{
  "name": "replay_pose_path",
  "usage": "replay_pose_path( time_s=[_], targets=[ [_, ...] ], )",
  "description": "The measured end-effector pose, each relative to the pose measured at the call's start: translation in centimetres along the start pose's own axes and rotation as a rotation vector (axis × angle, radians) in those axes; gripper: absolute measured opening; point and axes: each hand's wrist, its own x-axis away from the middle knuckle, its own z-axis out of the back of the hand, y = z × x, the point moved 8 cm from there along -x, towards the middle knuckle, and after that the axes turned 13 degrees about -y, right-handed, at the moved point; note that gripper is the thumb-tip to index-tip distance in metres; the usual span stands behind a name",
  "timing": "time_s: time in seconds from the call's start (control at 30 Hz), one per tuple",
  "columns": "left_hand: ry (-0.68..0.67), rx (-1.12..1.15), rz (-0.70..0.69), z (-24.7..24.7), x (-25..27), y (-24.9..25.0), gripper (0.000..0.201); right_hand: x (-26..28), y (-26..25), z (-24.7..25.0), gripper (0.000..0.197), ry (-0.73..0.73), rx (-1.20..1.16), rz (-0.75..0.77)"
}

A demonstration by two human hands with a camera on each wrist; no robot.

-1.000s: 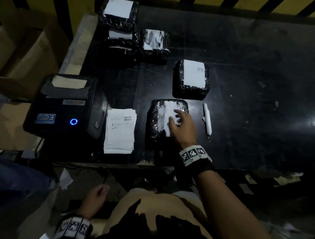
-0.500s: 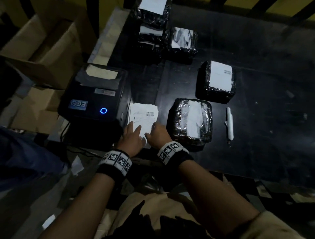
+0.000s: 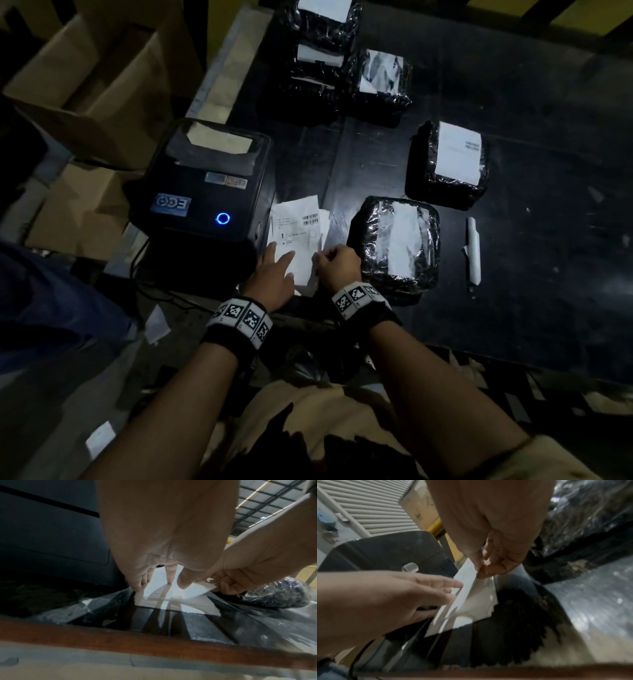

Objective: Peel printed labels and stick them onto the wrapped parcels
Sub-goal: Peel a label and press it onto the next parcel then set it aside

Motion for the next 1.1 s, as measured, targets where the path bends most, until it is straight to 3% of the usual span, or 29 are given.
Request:
replay_pose_path(
  time_s=[0.23,0.4,0.53,0.63,0.8,1.1],
  targets=[
    [0.004,0.025,-0.010,0.1,0.0,0.2,0.057,0.8,-1.4,1.0,0.027,-0.020,0.129,0.059],
    [0.002,0.088,-0.028,0.8,0.7,1.3,0.065,1.2,-2.9,4.4,0.029,0.044,0.062,0.136],
    [0.124,0.124,-0.137,3.1,2.0,5.1,0.067,1.9,-3.5,7.9,0.025,0.093,-0.038,0.253],
    [0.210,0.110,-0.253,4.6,2.3,9.2,0.065,2.0,-3.3,10.0,0.016,0.120,-0.161,0.316],
    [0.203,0.132,-0.477,5.1,2.0,15.4,0.053,3.0,-3.1,12.0,0.025,0.043,-0.475,0.355],
    [0.168,0.176,-0.589,5.4,1.0,20.9,0.045,3.1,-1.9,15.4,0.022,-0.077,-0.862,0.325]
  ],
)
